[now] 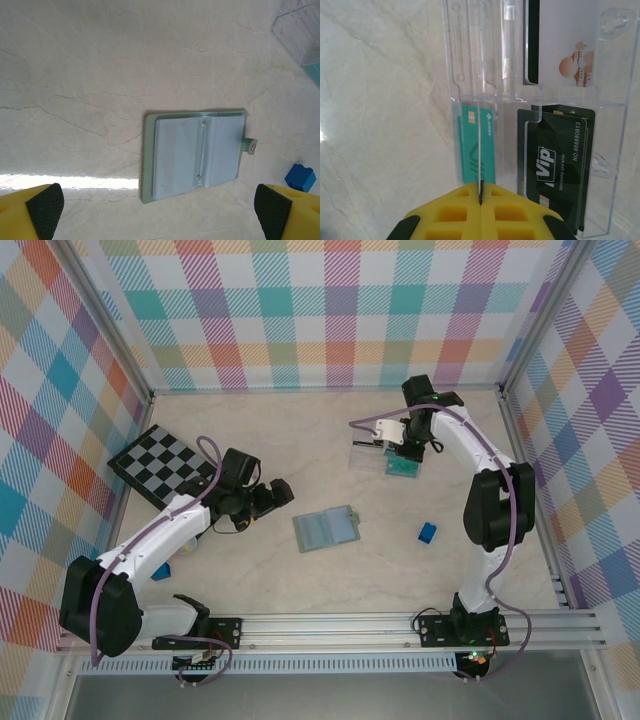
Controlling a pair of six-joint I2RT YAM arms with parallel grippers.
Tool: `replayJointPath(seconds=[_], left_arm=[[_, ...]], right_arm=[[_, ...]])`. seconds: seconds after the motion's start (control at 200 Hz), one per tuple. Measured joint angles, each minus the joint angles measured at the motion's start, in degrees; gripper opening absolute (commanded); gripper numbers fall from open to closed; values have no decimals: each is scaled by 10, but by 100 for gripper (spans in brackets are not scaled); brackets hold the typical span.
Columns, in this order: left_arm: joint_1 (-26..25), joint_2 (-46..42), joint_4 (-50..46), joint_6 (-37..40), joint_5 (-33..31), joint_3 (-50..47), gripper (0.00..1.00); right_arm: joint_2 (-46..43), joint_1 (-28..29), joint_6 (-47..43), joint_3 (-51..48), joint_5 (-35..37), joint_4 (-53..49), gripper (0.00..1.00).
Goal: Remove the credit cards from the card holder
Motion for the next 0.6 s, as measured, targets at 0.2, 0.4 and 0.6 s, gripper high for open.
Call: replayJointPath(seconds=[0.2, 0.4, 0.6], left_arm=[[0, 1, 4, -2, 10, -1, 100], [0, 8, 14, -2, 20, -1, 100], [0, 9, 16, -2, 24, -6, 100]], right_arm=[[17, 0, -12, 0, 17, 12, 0], [25, 0, -16, -7, 21, 14, 0], [33, 0, -21, -7, 29, 14, 0]])
